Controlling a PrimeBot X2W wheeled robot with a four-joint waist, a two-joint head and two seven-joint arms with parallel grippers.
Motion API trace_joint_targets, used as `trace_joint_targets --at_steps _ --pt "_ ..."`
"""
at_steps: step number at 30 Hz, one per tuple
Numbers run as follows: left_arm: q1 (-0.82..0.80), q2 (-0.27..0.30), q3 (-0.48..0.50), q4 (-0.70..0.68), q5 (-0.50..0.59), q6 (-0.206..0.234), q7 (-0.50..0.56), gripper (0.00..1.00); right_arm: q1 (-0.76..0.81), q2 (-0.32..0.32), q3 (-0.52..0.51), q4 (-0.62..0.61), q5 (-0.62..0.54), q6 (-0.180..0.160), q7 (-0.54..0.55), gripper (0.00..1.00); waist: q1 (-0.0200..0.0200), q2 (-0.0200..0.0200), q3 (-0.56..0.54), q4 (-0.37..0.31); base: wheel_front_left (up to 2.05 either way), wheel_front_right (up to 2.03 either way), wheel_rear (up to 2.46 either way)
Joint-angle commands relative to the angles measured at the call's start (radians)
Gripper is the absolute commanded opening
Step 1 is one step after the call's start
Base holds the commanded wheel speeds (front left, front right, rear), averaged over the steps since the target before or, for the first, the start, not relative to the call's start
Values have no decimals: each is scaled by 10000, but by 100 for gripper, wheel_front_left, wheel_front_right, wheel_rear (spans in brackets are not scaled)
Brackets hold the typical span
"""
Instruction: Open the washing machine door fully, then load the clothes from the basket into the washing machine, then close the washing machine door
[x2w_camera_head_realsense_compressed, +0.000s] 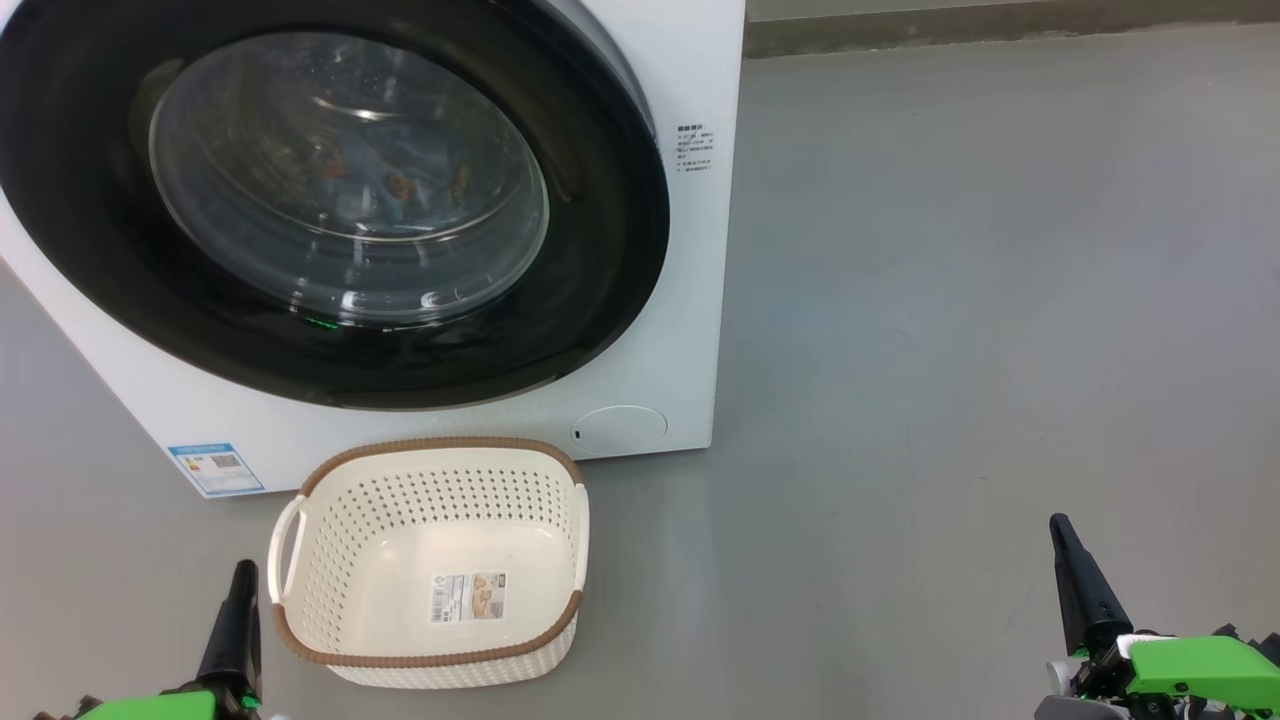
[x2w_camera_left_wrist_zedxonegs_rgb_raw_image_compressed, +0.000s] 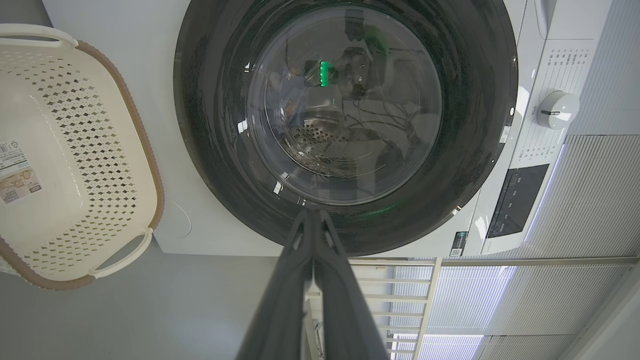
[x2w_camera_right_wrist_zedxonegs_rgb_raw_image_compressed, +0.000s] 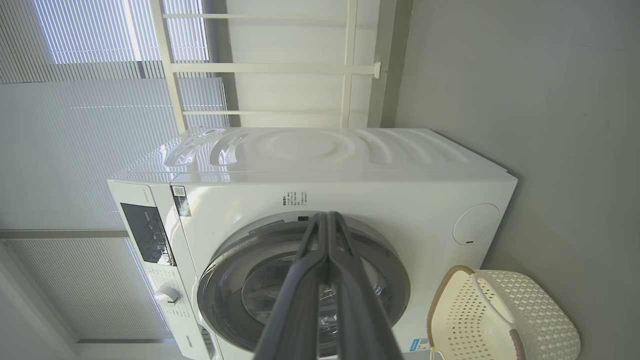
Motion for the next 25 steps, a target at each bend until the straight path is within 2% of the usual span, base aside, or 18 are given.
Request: trace_joint_targets --at_steps 1,25 --pt "-407 164 337 -173 45 -106 74 0 -418 -40 239 -241 -108 16 80 0 0 -1 0 0 0 0 0" --pt "-407 162 341 -173 48 -106 78 0 -419 -35 232 -240 -114 16 86 0 0 -1 0 0 0 0 0"
